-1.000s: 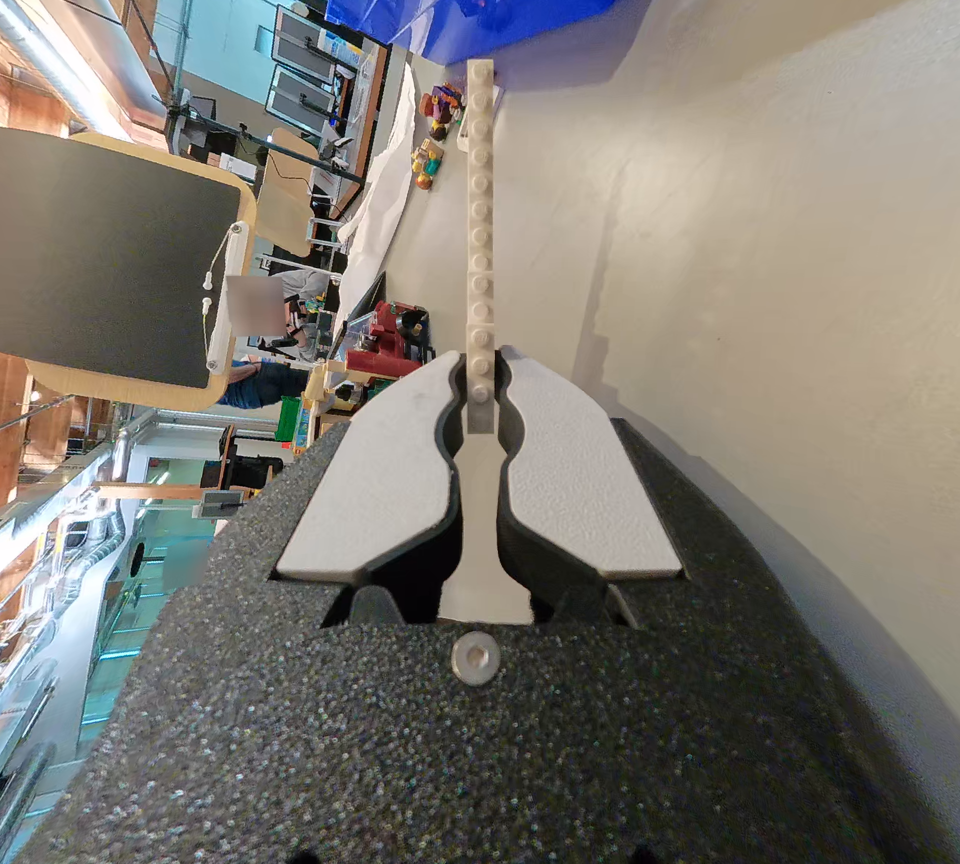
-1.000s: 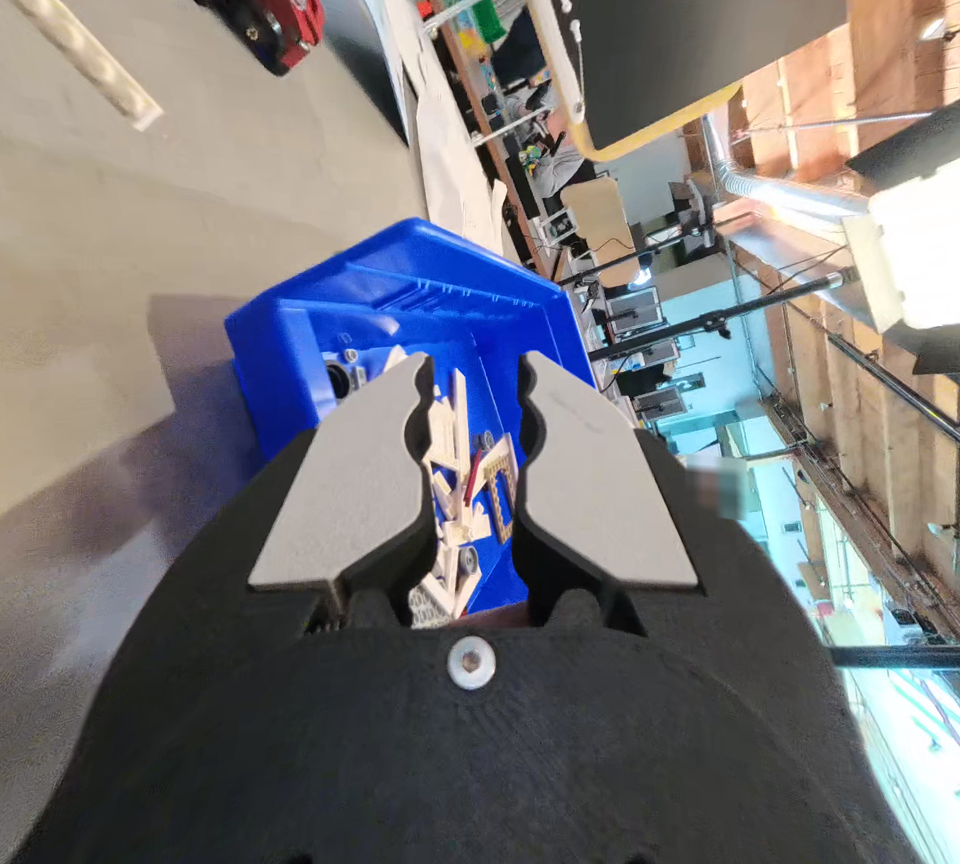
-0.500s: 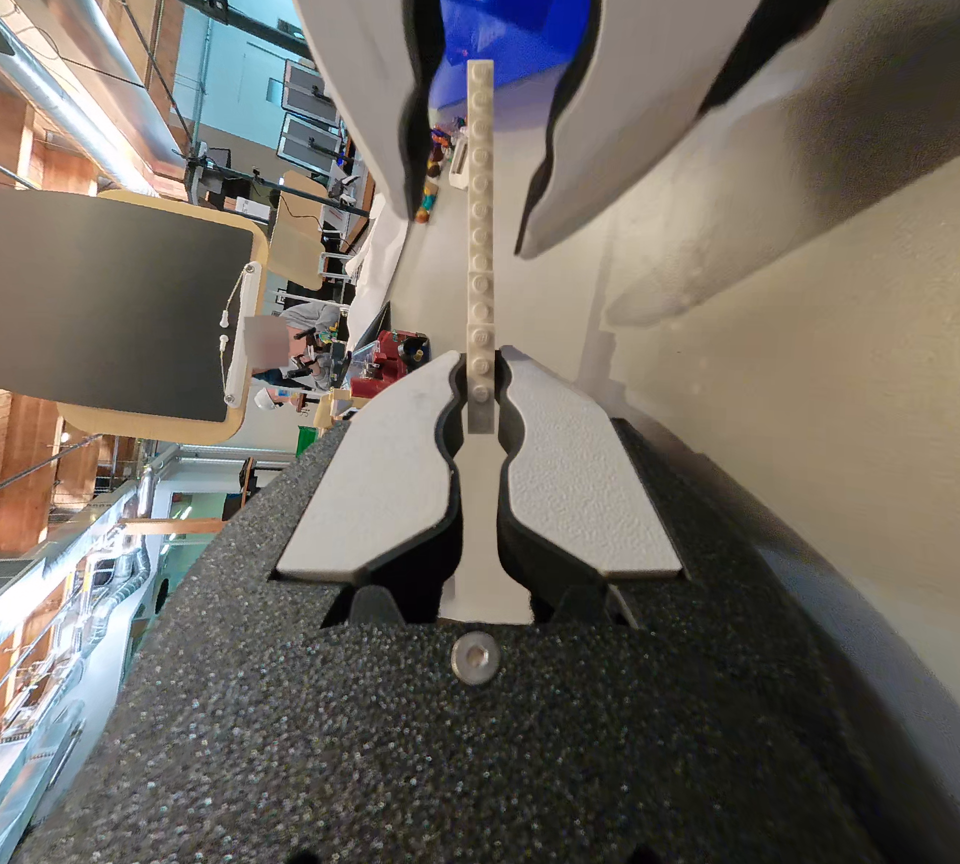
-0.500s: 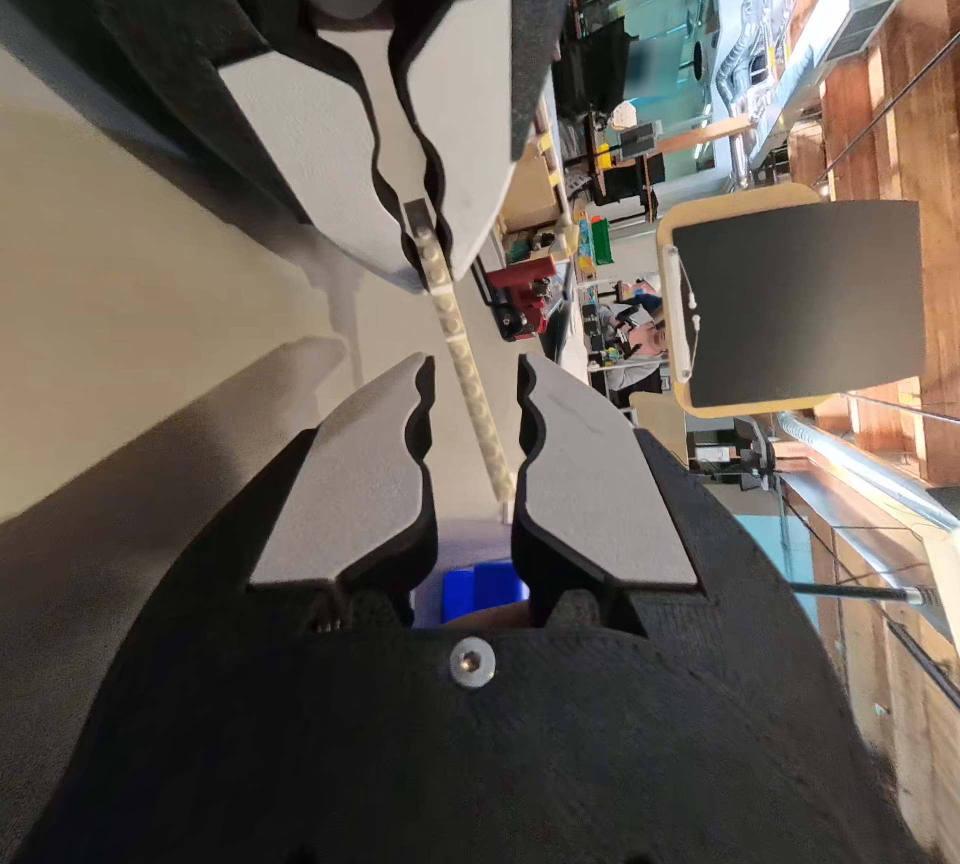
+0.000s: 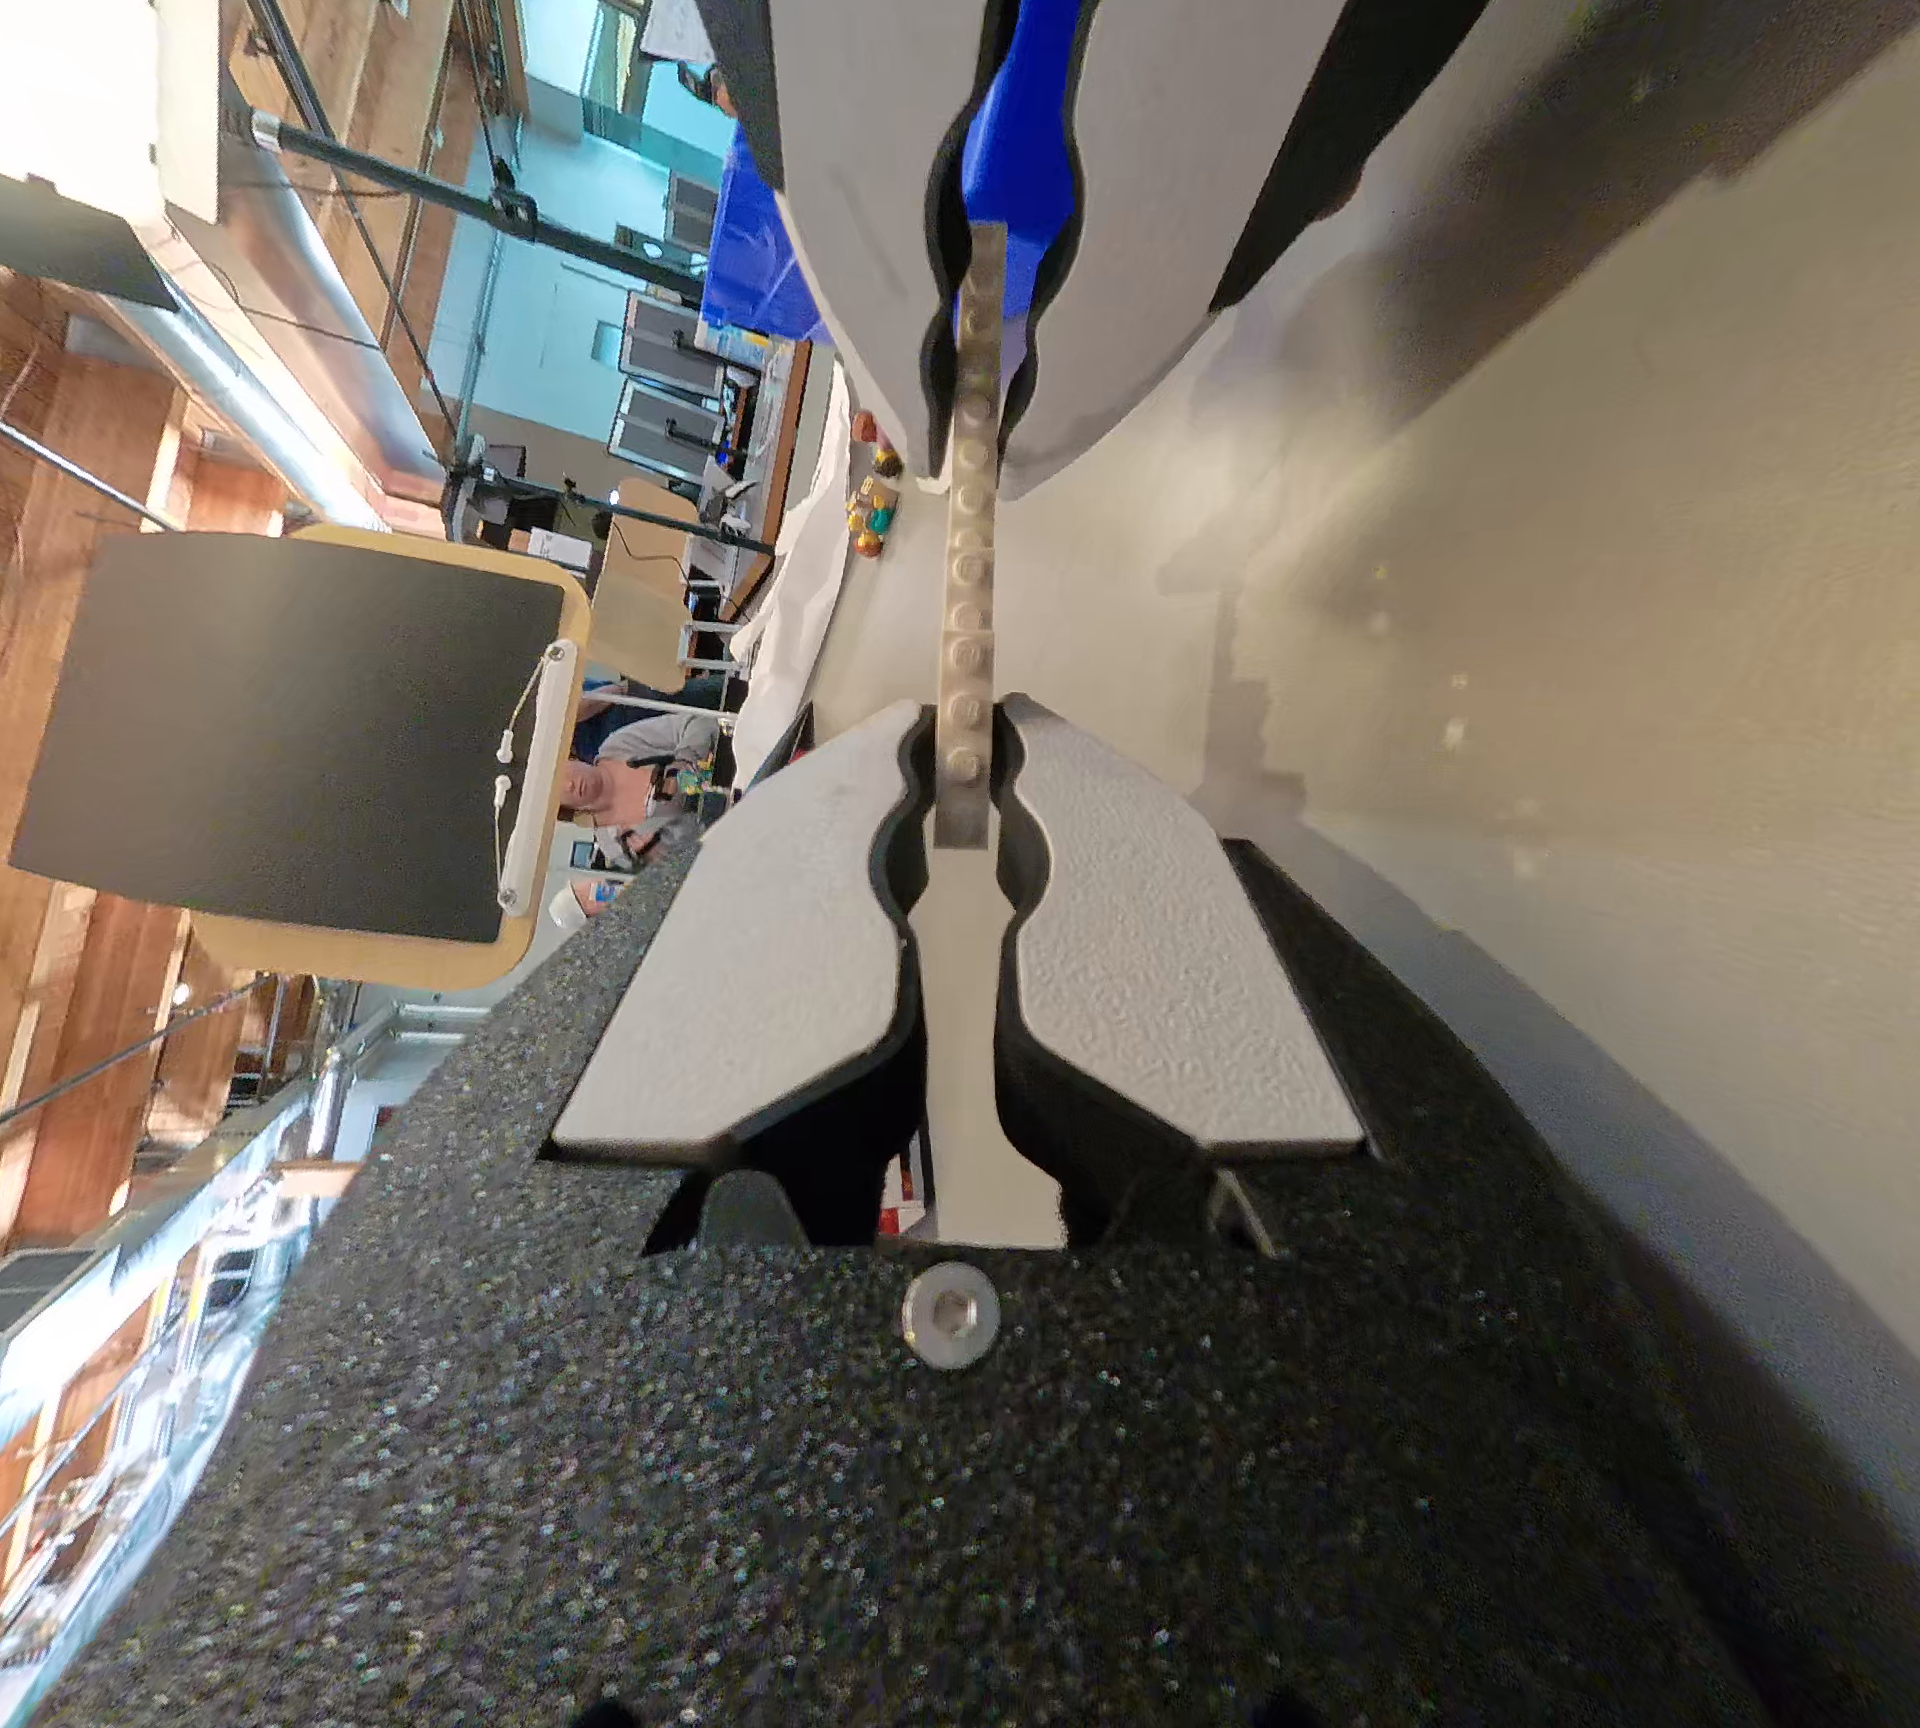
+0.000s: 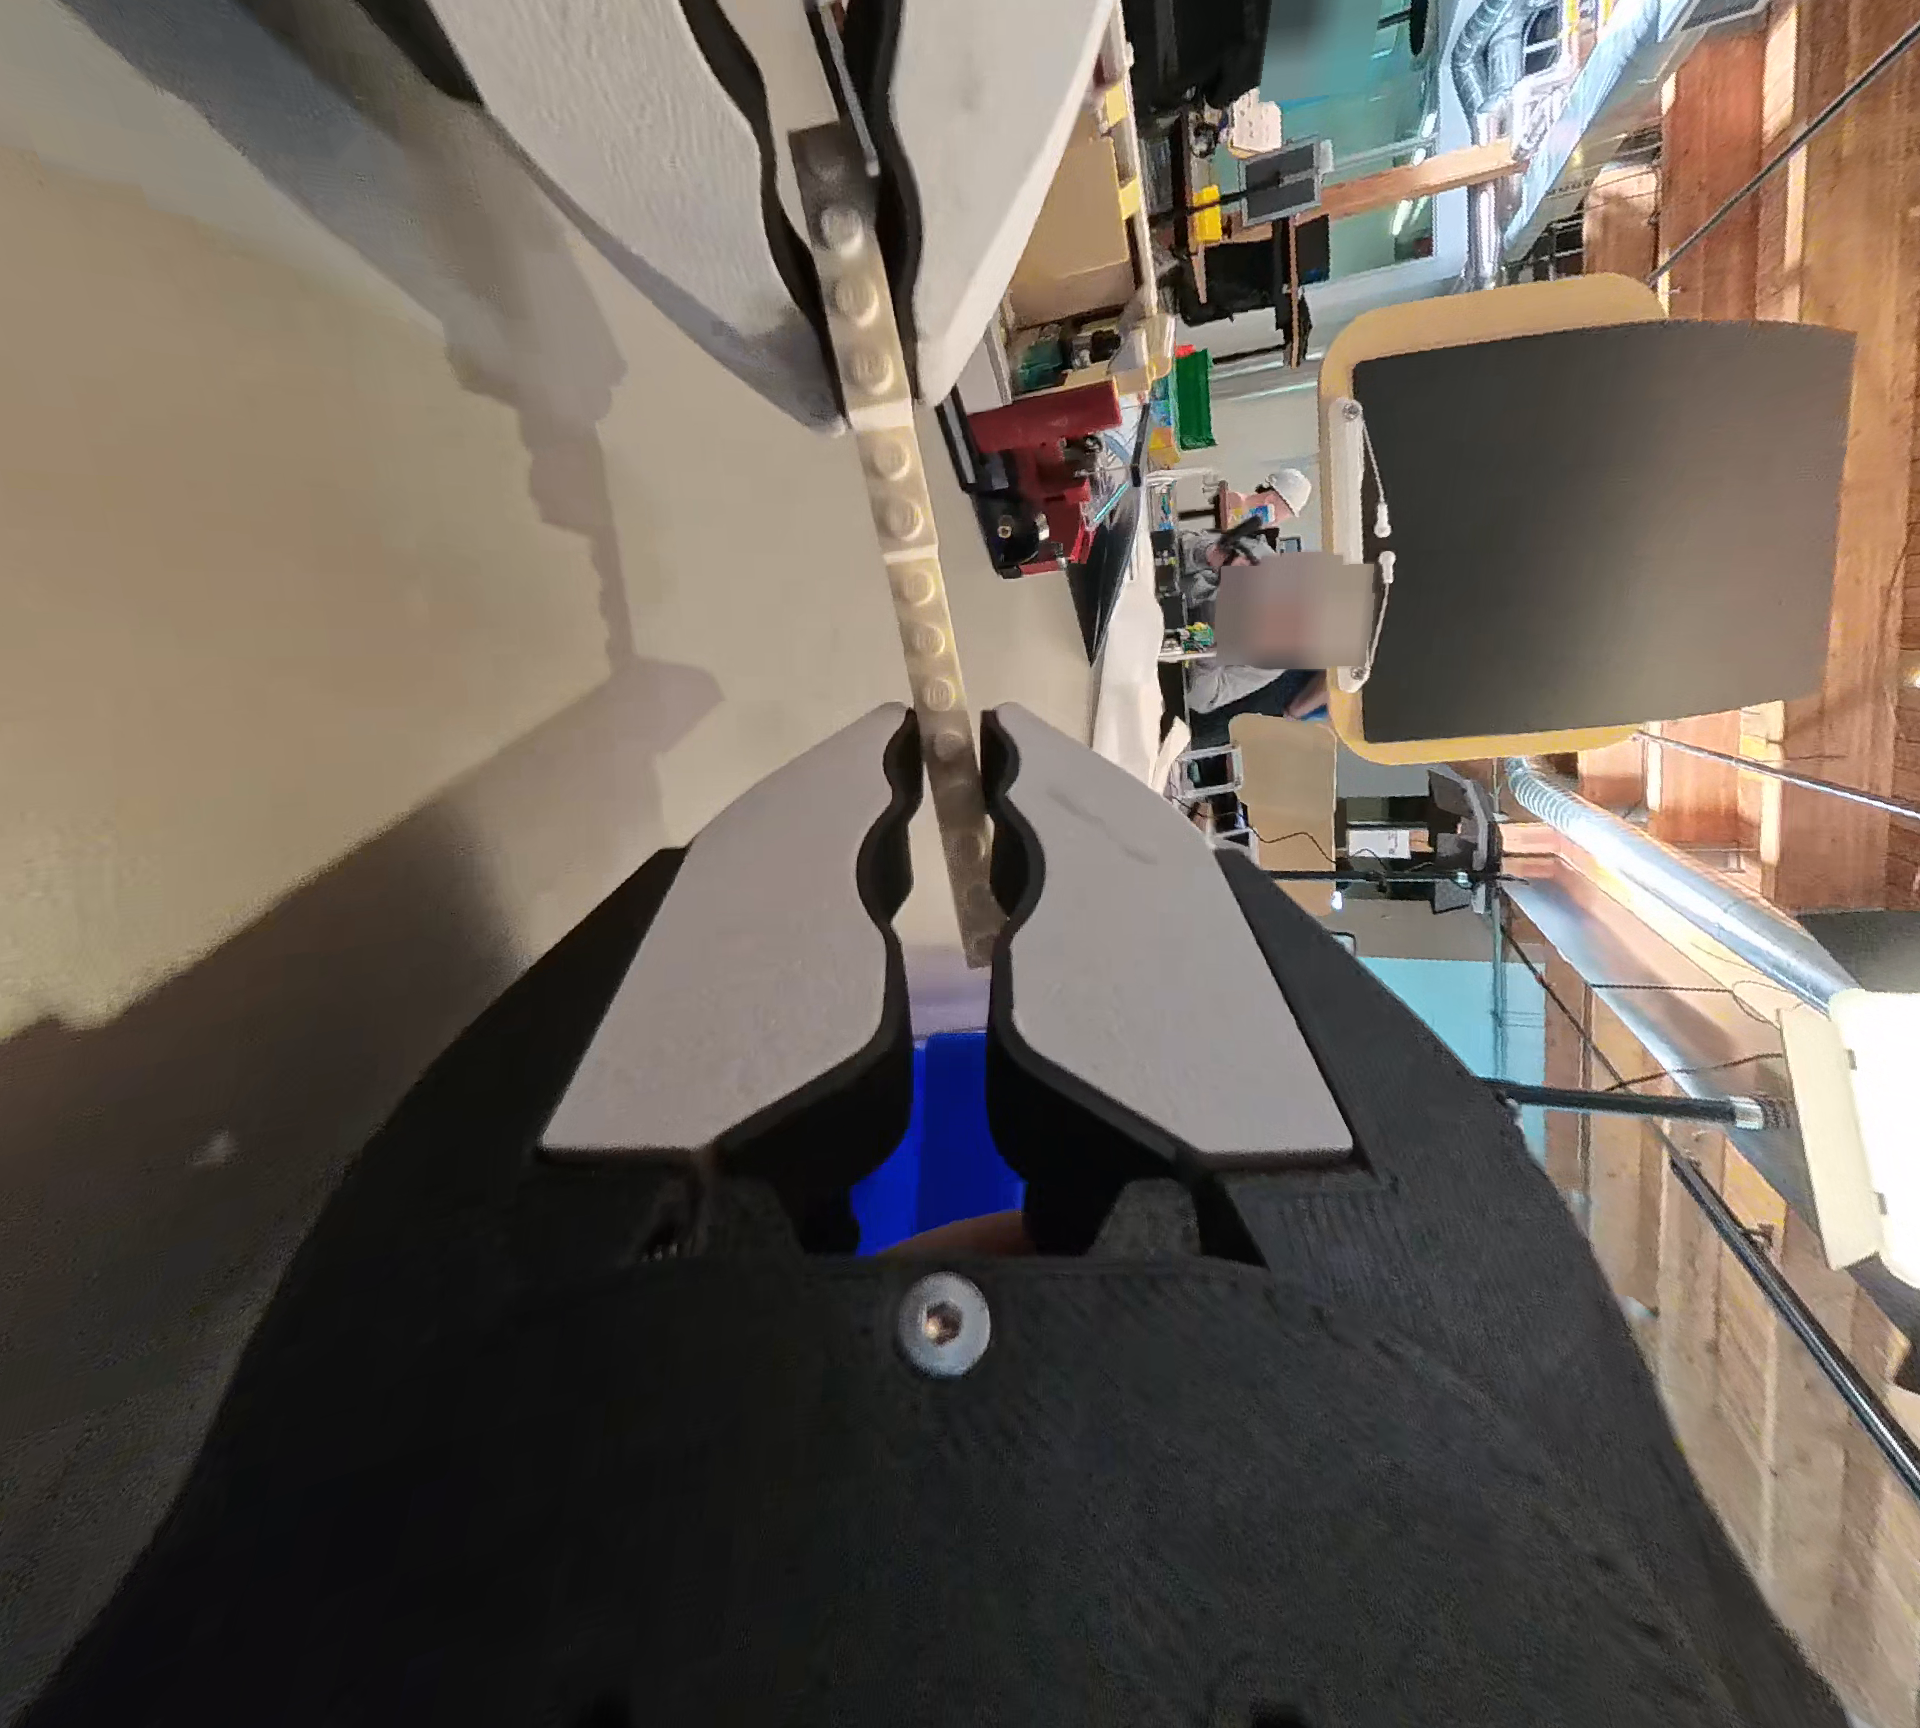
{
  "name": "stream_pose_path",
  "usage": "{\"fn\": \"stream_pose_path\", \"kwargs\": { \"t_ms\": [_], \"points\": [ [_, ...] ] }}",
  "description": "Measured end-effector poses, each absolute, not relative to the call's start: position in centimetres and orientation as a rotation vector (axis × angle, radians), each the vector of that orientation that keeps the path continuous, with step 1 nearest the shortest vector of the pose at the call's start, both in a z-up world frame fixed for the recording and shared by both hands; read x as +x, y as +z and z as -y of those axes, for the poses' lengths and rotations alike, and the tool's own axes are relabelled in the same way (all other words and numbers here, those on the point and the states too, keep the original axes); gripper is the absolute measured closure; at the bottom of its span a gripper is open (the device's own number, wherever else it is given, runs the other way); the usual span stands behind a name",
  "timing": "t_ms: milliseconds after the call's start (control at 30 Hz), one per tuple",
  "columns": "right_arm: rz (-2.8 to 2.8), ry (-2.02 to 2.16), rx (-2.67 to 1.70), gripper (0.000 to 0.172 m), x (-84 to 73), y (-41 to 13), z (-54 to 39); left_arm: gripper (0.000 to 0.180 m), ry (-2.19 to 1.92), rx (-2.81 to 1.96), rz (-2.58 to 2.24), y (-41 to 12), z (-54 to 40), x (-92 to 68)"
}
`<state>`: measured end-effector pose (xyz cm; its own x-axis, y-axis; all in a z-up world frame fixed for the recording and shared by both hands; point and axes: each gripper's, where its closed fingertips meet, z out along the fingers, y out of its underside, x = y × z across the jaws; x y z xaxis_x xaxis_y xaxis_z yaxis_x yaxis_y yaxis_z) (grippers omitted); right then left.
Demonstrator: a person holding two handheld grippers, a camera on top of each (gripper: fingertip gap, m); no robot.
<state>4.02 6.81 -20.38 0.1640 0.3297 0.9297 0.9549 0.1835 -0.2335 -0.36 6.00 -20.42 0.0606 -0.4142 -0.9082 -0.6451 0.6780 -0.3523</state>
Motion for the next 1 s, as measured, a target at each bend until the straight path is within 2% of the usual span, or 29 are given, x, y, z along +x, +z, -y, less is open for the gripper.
{"fn": "stream_pose_path", "kwargs": {
  "t_ms": [233,333,400,633,800,900,1000],
  "points": [
    [1.405,-0.594,-1.344,0.162,4.1,-21.1,-6.5,0.172,0.105,-0.819,-1.604,-20.2,-4.1,0.1],
    [1.372,-0.641,-1.393,0.164,5.4,-21.4,-7.6,0.172,-0.116,-0.736,-1.631,-19.5,-1.0,0.8],
    [1.368,-0.653,-1.409,0.164,5.9,-21.4,-7.9,0.172,0.006,-0.797,-1.633,-20.3,-2.7,0.6],
    [1.227,-0.709,-1.39,0.164,7.8,-17.1,-6.8,0.172,-0.009,-0.928,-1.579,-20.3,-4.4,0.2],
    [1.025,-0.896,-1.614,0.164,16.0,-15.5,-7.7,0.172,-0.018,-0.969,-1.563,-20.3,-4.8,0.2],
    [0.956,-0.953,-1.754,0.146,19.9,-16.4,-7.9,0.172,-0.034,-0.99,-1.55,-20.2,-4.9,0.1],
    [0.985,-0.902,-1.677,0.146,18.2,-16.0,-7.4,0.172,-0.051,-1.0,-1.546,-20.1,-5.0,0.2]
  ]
}}
